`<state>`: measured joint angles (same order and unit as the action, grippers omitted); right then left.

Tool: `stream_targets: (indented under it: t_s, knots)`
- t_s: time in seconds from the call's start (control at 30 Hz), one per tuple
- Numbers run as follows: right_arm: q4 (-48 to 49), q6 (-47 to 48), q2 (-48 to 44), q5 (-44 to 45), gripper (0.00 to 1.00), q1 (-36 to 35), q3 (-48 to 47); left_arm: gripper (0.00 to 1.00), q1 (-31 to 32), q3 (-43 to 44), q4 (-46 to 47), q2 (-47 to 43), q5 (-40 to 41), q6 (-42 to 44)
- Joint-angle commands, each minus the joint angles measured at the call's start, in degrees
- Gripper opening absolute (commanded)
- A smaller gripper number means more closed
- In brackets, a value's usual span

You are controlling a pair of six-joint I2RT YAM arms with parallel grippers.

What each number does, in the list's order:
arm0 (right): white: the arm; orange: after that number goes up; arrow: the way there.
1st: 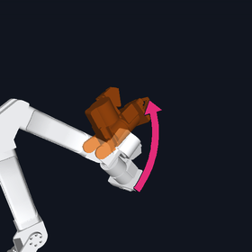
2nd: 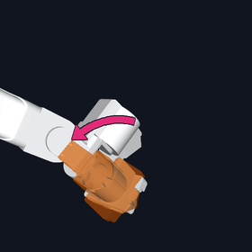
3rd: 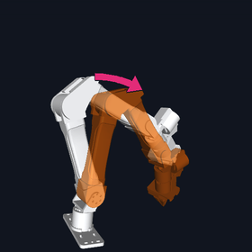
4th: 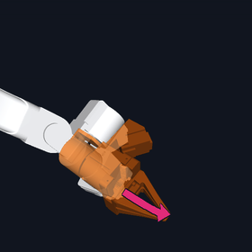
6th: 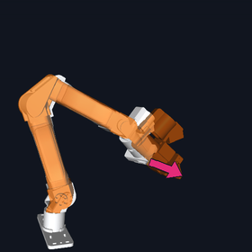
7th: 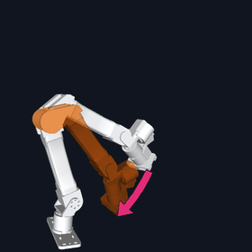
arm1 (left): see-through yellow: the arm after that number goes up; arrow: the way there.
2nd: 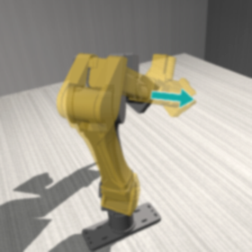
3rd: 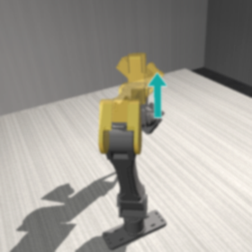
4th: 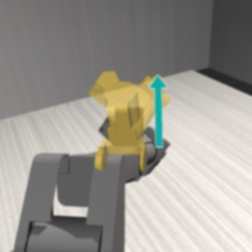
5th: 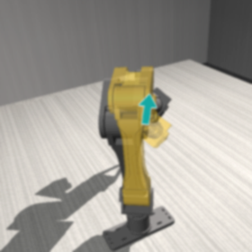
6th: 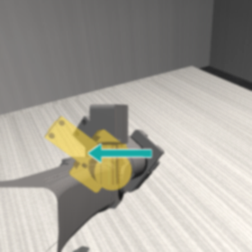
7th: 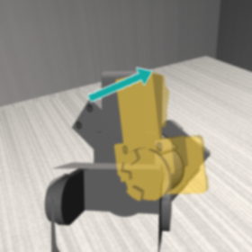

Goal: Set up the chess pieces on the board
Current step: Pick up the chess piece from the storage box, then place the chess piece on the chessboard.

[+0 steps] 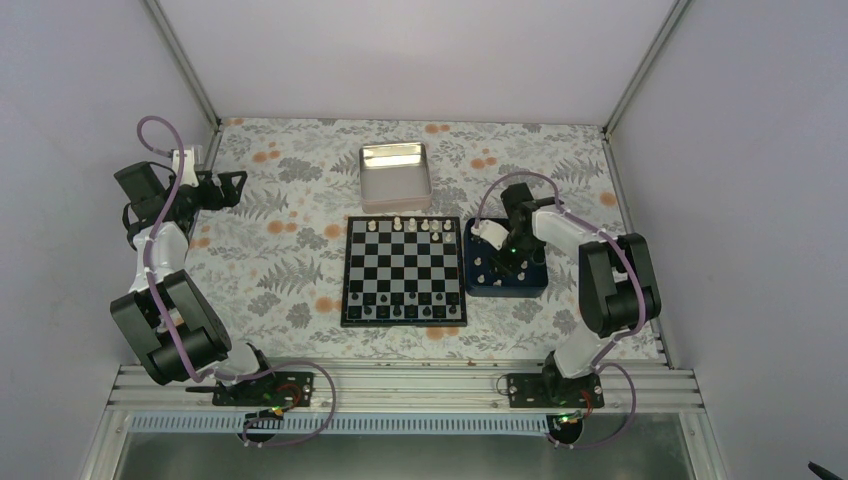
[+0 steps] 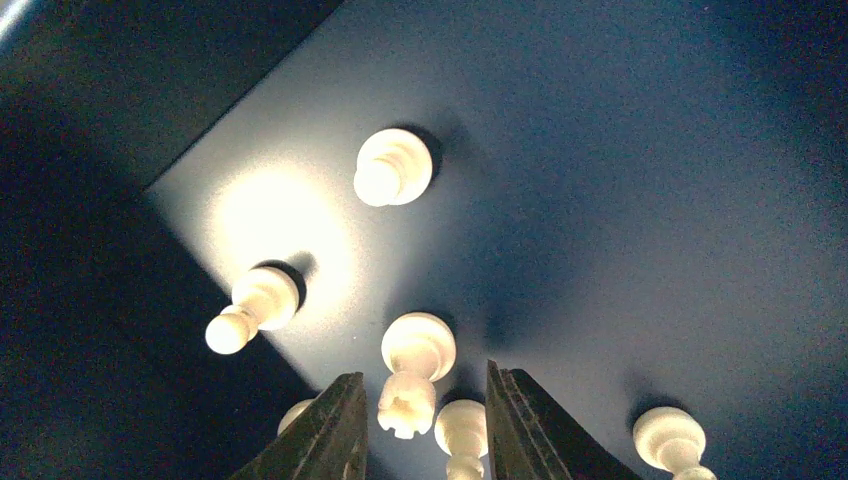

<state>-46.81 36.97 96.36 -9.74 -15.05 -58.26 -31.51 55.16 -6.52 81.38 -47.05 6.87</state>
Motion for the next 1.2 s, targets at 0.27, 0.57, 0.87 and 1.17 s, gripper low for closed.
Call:
stream_targets:
  t_s: [0.27,0.57,0.87,1.17]
  knots:
    - [0.91,-0.62,-0.02,-0.44,0.23,-0.56,-0.11,1.0,-0.56,-0.32,0.64,0.18,-1.29,0.51]
    - [-1.3,-0.32,-1.98,-0.23,0.09,-0.59,-3.13,1.0,-0.68,-0.27,0.59,0.06,-1.38,0.51]
    - [-9.66,-1.73,-1.48,4.44,0.05,-8.82,-17.17,1.0,-0.74,0.04,0.46,-0.41,-1.38,0.37]
    - [-15.63,-0.53,12.34,3.84,0.04,-19.0,-40.85,1.0,-0.96,0.13,0.33,-0.7,-2.17,0.34]
